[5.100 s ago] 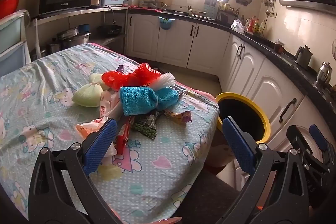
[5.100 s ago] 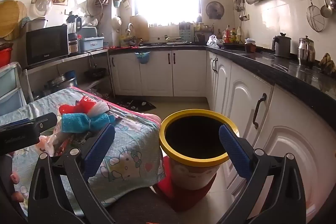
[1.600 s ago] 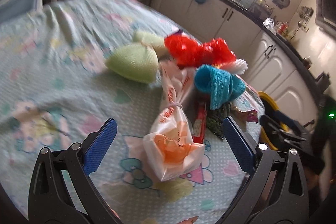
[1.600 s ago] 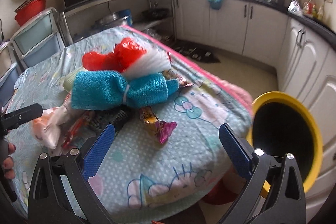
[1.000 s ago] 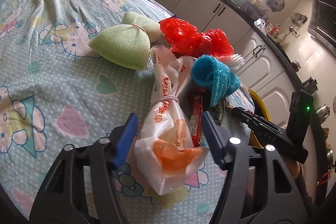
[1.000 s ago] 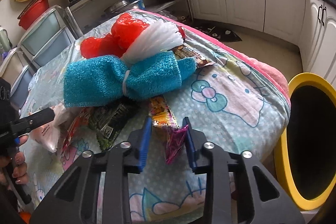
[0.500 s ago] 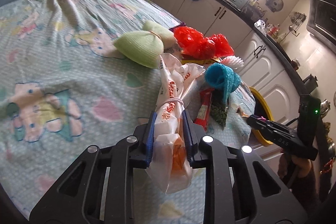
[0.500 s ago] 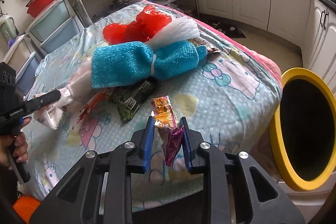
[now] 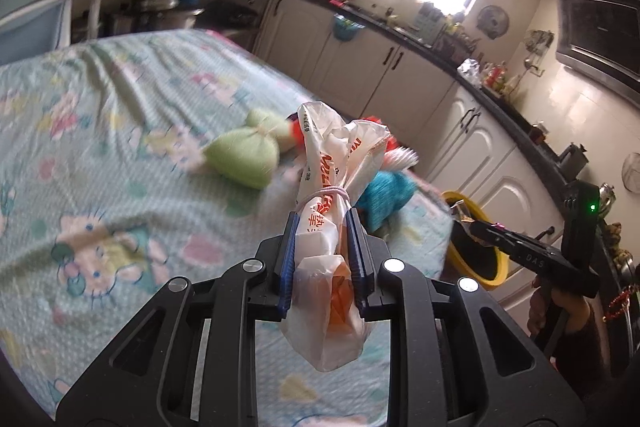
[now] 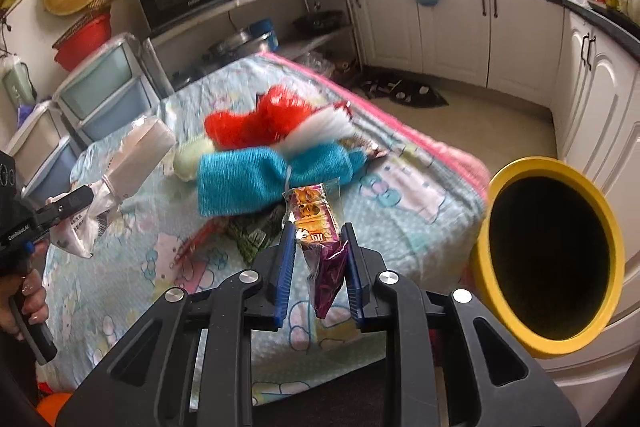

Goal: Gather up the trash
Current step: 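Carry the white bag and wrapper over the yellow bin and open both tools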

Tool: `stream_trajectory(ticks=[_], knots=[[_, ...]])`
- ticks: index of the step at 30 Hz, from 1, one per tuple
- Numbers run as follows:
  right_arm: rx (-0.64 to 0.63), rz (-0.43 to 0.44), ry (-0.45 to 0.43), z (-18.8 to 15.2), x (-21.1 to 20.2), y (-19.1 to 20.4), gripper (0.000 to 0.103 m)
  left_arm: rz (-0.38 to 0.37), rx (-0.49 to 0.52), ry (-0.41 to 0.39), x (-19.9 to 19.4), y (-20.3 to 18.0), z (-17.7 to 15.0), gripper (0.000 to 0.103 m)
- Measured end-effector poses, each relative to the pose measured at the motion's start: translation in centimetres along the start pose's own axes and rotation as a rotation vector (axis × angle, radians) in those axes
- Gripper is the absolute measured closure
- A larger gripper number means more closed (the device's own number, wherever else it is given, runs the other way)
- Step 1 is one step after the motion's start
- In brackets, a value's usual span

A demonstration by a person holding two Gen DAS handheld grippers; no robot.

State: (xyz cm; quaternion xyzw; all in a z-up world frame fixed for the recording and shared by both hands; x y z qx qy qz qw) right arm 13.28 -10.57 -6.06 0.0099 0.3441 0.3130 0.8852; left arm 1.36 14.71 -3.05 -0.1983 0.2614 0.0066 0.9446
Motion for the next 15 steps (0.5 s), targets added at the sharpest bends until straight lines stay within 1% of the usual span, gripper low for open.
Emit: stream_trajectory(ticks=[5,9,15], knots=[[0.024,-0.029,-0.058,1.5,-1.9,-1.5,0.081,-0.048,0.053,-0.021,1.3,-3.2,1.6,0.086],[0.056,-0.061,-0.099,2.3,-3.2,-3.3,0.081,-0.080,0.089,-0.022,2.7,-5.9,2.0,0.086],[0.113,-0.125,-0.162,3.1,-5.4,-6.7,0.081,-0.131,0.122,0.014,6.1,-9.7,2.1,0.086]])
Point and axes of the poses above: each gripper's, at about its wrist camera, not at the fingertips, and x roughly the way its jaws point, y to its left, z to its top, the point moved 3 cm from there along x, roughly the way its jaws point, and after that the axes turned 6 degrees about -y, right-handed, at the moved point
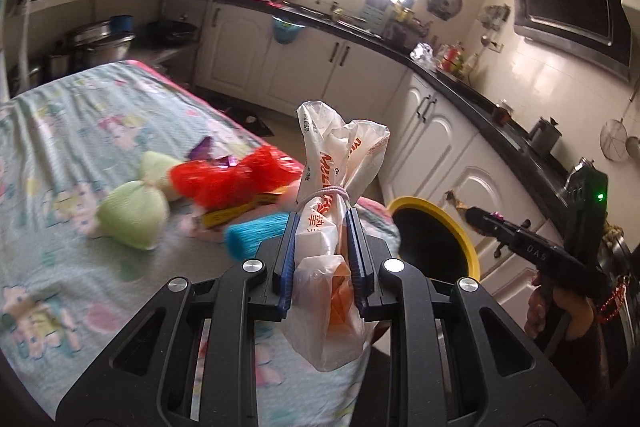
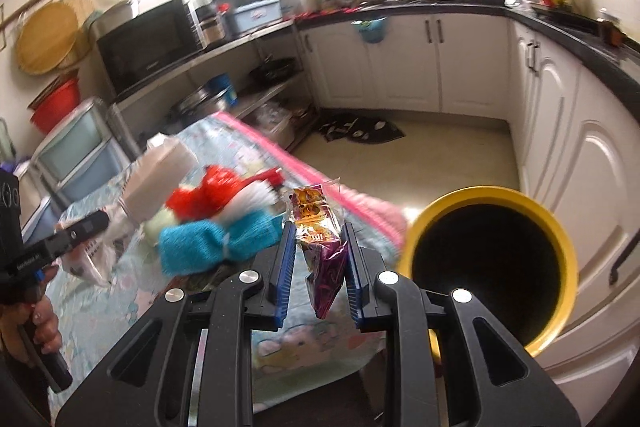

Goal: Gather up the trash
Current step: 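Carry the white bag and wrapper over the yellow bin and open both tools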

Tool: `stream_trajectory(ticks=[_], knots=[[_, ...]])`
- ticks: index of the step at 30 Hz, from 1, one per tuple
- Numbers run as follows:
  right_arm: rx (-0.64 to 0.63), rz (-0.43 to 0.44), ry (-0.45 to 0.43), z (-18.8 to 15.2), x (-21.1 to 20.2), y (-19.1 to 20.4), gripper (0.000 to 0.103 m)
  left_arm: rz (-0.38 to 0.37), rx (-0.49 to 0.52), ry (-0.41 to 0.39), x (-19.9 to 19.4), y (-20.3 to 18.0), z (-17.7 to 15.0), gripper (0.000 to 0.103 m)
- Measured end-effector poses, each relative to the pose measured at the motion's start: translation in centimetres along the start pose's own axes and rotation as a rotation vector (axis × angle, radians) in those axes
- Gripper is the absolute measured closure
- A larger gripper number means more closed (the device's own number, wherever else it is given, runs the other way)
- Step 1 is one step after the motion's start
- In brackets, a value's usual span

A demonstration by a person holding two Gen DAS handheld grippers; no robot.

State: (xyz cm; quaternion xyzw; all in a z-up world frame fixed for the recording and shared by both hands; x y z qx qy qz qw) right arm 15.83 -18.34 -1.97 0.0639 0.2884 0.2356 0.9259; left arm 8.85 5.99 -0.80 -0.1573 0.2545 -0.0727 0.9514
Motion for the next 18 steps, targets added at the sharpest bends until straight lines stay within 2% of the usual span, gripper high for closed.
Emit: stream_trajectory(ticks=[18], knots=[[0.177,-0.178,-0.110,0.2,-3.3,-10.8,0.081,-0.133,0.125,0.102,10.2,-10.1,-0.1,0.086]])
Point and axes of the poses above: each gripper's, at about its wrist camera, not at the fingertips, and x roughly the way its jaws point, y to its left, z to its top, the point moved 3 cm from there along x, roughly the way its jaws point, and after that the axes turned 6 degrees about -y, right-handed, at the moved point
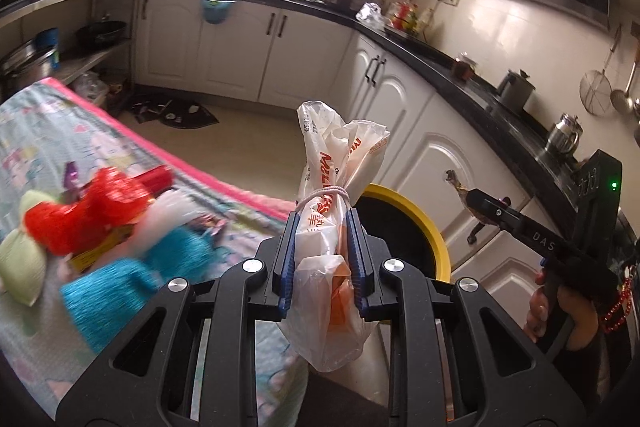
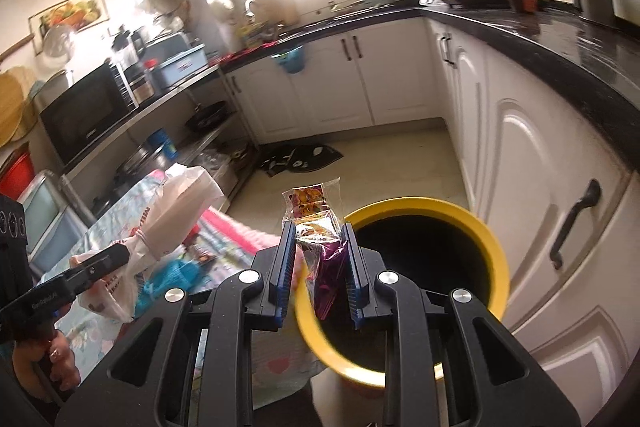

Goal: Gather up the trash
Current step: 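Carry the white bag and wrapper over the yellow bin and open both tools, then move both open tools back over the pile on the bed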

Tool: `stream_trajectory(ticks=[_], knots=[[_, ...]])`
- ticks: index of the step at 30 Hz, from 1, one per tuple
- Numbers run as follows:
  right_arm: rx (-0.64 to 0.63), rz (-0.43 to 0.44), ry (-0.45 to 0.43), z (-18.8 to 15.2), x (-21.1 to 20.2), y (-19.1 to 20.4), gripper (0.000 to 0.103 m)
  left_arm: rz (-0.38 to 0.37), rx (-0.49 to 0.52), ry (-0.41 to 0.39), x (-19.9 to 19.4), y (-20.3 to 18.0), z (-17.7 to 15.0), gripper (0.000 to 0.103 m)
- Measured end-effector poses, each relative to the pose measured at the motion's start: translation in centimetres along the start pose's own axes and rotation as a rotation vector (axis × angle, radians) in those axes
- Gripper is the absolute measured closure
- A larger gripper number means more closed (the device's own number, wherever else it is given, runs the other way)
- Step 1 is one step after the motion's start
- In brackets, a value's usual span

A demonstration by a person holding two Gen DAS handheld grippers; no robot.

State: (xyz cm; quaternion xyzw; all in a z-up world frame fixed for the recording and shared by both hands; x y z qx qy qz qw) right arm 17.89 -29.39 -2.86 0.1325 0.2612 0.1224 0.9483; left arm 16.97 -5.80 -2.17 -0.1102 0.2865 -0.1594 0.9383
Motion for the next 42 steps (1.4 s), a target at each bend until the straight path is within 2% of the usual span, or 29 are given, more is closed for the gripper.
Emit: stream_trajectory(ticks=[8,24,28,30,32,35,38,42], knots=[[0.065,-0.058,-0.005,-0.2,0.5,-3.8,0.081,-0.032,0.032,0.071,5.0,-2.7,-0.1,0.086],[0.131,-0.106,0.102,-3.0,4.6,-7.5,0.080,-0.072,0.047,0.216,13.3,-5.7,-2.5,0.085],[0.152,-0.117,0.127,-4.0,5.7,-8.3,0.075,-0.072,0.045,0.244,14.7,-5.8,-3.0,0.081],[0.162,-0.126,0.133,-4.3,6.0,-8.7,0.069,-0.053,0.042,0.253,15.3,-5.5,-3.3,0.075],[0.176,-0.134,0.131,-4.4,6.1,-8.9,0.055,-0.043,0.031,0.264,15.6,-5.1,-3.5,0.072],[0.188,-0.141,0.124,-4.4,5.9,-9.2,0.053,-0.020,0.031,0.258,15.6,-4.5,-3.6,0.054],[0.186,-0.145,0.107,-3.9,5.6,-9.1,0.047,0.005,0.039,0.232,14.7,-4.0,-3.3,0.042],[0.165,-0.151,0.084,-3.3,5.0,-8.7,0.044,0.037,0.036,0.198,13.2,-3.4,-2.9,0.015]])
Point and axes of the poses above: each gripper's, at about its wrist camera, not at the fingertips, and x roughly the way its jaws point, y to its left, z to its top, the point moved 3 cm from there along x, roughly the way its jaws point, and after that the axes turned 6 degrees about -y, right-handed, at the moved point
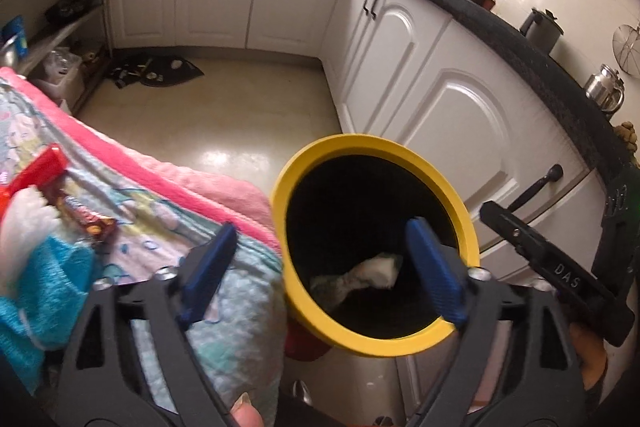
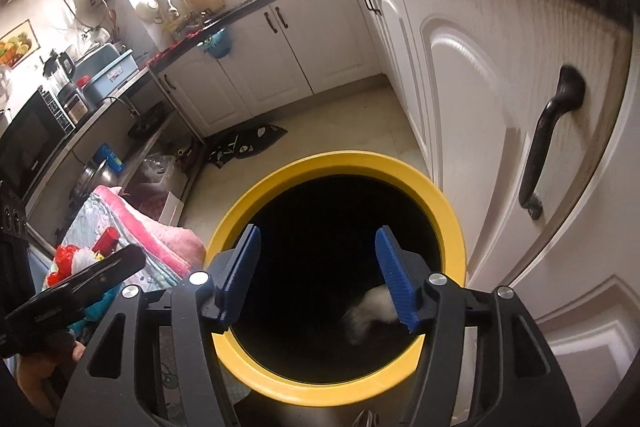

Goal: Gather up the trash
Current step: 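Move both open tools back over the pile on the bed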

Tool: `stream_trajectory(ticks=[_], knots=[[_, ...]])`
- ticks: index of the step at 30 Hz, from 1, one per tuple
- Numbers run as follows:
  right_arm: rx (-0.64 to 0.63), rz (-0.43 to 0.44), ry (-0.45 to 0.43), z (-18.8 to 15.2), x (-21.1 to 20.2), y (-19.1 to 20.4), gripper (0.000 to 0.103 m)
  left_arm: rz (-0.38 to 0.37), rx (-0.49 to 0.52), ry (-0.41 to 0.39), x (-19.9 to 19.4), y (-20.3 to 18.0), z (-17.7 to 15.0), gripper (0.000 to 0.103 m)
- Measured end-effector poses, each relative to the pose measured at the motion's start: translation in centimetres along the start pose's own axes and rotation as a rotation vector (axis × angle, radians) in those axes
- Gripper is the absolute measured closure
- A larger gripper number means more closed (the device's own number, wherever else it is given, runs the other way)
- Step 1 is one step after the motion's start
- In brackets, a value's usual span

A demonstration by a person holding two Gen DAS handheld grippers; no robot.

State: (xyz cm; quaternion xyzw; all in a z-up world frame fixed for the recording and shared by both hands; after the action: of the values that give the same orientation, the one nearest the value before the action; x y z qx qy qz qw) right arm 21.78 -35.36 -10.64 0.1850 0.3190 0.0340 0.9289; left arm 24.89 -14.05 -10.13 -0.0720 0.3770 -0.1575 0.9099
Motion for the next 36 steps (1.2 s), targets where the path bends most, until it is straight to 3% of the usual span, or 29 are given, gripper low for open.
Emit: stream_trajectory(ticks=[2,11,36], knots=[[-0.012,0.004,-0.018,0.2,-0.7,0.6,0.041,0.012,0.001,-0.022,-1.0,0.3,0.1,0.011],[-0.069,0.034,-0.081,1.3,-3.1,2.6,0.031,0.065,0.002,-0.112,-5.6,1.7,0.6,0.011],[-0.236,0.172,-0.114,0.4,-6.7,11.5,0.023,0.137,-0.092,-0.253,-14.4,7.4,-0.1,0.011]])
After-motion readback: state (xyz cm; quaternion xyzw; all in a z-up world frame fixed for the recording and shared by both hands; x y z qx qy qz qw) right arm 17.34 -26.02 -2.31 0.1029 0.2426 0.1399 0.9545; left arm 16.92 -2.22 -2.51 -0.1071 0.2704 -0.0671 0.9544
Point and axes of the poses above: each gripper's, at about its wrist camera, not at the fingertips, and x roughly the way its jaws point, y to its left, z to its top, the point moved 3 cm from there along x, roughly the way its jaws point, and after that the axes turned 6 degrees about -y, right-handed, at the moved point
